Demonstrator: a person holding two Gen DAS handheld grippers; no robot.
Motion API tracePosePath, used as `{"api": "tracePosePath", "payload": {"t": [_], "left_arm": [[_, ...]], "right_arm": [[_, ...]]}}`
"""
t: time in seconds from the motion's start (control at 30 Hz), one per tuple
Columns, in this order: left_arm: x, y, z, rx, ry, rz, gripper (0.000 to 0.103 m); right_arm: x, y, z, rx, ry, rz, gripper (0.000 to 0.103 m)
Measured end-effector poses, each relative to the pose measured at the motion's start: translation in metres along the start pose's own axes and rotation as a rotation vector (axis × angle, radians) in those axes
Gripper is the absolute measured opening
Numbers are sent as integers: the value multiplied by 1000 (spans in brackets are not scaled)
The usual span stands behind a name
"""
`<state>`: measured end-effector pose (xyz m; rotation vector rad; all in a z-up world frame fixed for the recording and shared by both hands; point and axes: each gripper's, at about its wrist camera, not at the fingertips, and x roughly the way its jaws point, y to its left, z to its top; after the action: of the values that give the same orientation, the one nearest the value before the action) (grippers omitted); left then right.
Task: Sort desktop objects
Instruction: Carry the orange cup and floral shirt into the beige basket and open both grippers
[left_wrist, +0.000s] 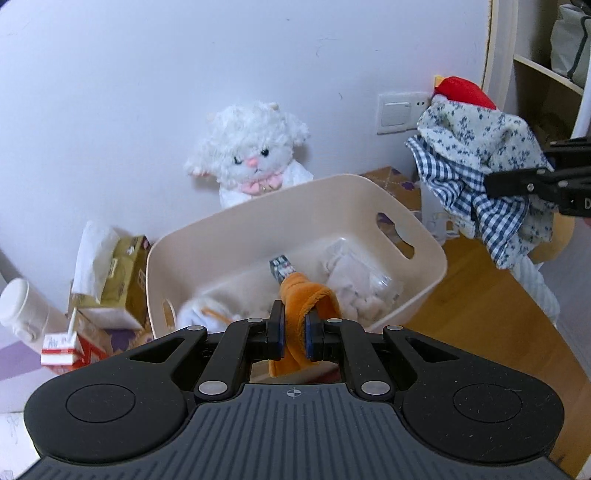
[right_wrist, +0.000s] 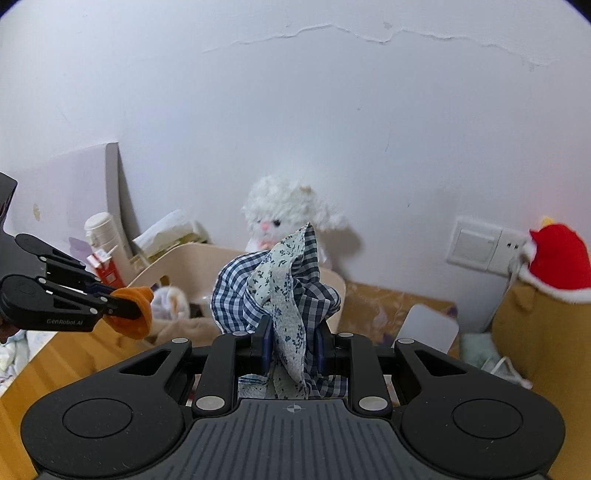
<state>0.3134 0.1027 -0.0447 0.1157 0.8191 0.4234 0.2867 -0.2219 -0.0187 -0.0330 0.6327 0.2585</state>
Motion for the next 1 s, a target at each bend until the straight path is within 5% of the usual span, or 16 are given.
{"api": "tracePosePath", "payload": {"t": [0.4,0.53,1.0], "left_arm": [[51,21,2,-48,82,83,9],[71,31,2,-124,126,61,9],[104,28,-11,-131,249,77,10]], "right_arm": [[46,2,11,-5,16,-18,21],[70,7,10,-13,43,-24,21],[126,26,-8,-75,185,-3,21]]}}
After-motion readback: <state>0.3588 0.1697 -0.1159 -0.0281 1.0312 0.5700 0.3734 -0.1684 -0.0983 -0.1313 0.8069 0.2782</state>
